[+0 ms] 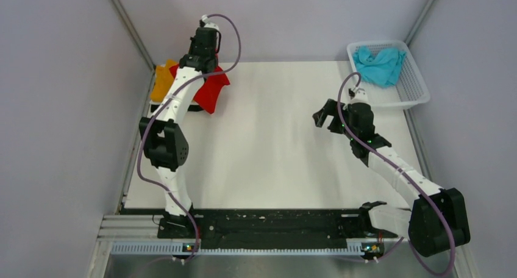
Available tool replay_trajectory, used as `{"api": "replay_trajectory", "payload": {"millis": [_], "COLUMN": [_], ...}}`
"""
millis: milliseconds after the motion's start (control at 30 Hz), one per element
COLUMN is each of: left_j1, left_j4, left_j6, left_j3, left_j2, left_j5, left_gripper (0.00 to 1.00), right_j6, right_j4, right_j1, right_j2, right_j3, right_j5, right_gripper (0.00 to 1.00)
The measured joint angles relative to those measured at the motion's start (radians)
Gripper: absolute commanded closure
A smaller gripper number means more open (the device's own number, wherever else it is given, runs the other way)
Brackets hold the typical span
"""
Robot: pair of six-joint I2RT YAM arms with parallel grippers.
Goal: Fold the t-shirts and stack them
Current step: Put the neatly folded tshirt into the corner of the board with the left arm
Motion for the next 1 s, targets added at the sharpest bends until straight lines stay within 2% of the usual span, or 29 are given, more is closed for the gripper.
{"api": "replay_trajectory", "payload": {"millis": [267, 567, 900, 1000], "left_j1": [0.007, 0.023, 0.174, 0.235], "left_j4": [-0.082, -0.124, -0.164, -0.168], "left_j6": [-0.027, -0.072, -0.143, -0.158], "left_j3": [0.106, 0.218, 0.224, 0.240], "left_j2": [-0.034, -0.031, 0.065, 0.138], "left_j5": [0.129, 0.166, 0.279, 0.312], "left_gripper": [1.00, 1.00, 1.00, 0.93], "right_j6": [0.000, 0.000, 0.000, 0.000], "right_j4": [0.000, -0.009, -0.040, -0.053], "right_j1": [0.000, 0.000, 0.000, 0.000], "right_j2": [0.000, 0.004, 0.050, 0.069], "right_j3": [0.000, 0.000, 0.003, 0.005], "right_j5": [0.033, 0.066, 0.080, 0.084], "right_gripper": [0.01, 0.01, 0.01, 0.01]}}
